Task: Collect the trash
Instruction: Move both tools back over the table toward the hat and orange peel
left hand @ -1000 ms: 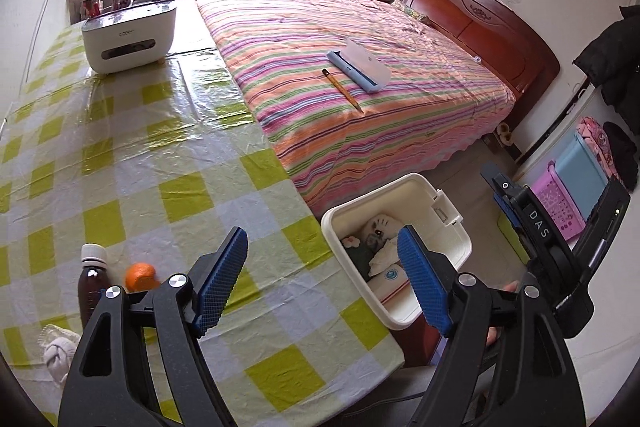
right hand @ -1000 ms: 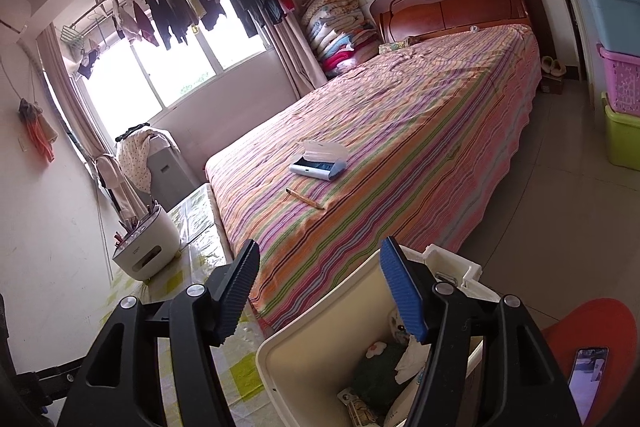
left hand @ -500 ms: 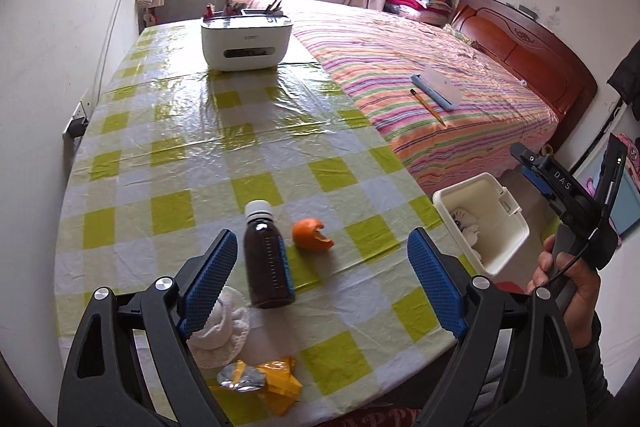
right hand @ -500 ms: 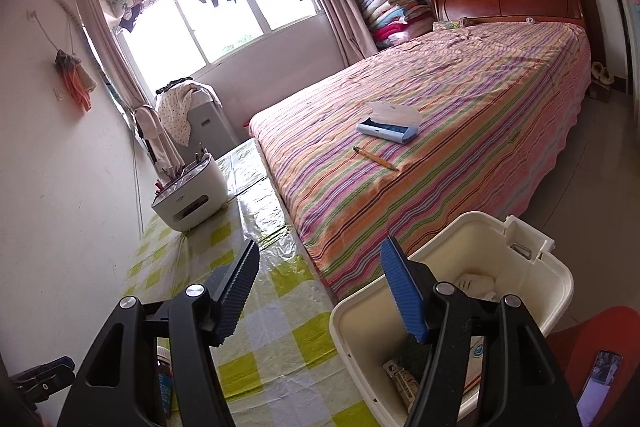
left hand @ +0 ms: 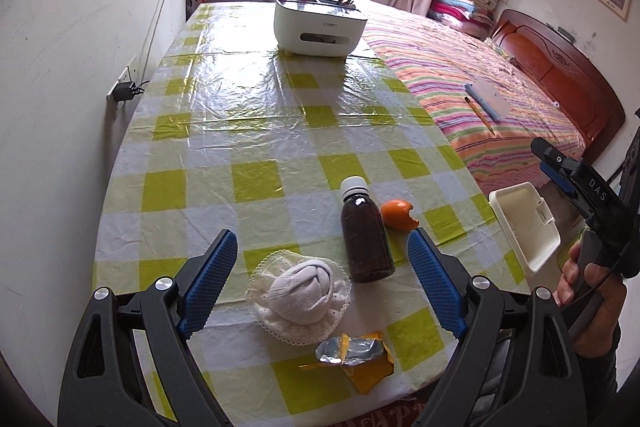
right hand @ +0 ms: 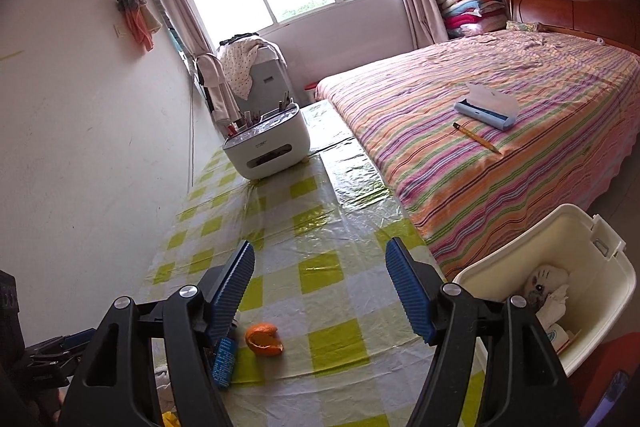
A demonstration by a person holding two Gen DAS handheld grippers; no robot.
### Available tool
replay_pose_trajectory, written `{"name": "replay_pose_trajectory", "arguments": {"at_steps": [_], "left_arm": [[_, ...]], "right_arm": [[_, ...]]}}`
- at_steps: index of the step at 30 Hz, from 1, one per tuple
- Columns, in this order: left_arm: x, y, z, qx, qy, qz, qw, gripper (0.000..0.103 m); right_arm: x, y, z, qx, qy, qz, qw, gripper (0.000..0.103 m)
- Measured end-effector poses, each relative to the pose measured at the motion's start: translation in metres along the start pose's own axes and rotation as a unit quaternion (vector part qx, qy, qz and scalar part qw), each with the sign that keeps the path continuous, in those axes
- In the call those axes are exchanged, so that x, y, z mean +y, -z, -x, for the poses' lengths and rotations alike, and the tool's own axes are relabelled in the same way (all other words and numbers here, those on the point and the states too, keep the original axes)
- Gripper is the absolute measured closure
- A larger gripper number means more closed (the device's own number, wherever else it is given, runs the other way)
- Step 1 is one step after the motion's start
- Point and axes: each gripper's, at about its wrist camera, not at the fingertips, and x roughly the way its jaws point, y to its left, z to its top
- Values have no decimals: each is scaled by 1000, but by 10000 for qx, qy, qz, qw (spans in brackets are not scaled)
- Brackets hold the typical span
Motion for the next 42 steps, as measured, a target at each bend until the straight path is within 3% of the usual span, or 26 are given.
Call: {"name": "replay_pose_trajectory", "arguments": {"at_steps": [6, 28, 42], "left_arm": [[15, 9, 4, 76, 7, 138, 9999, 17], [17, 17, 8, 138, 14, 117, 9998, 17], [26, 26, 4, 514, 289, 214, 9980, 17]], "right_arm": [[18, 7, -8, 197, -27, 315, 9993, 37], [23, 12, -21, 501, -78, 344, 9981, 36], [23, 18, -32, 863, -263, 217, 9957, 36]]}}
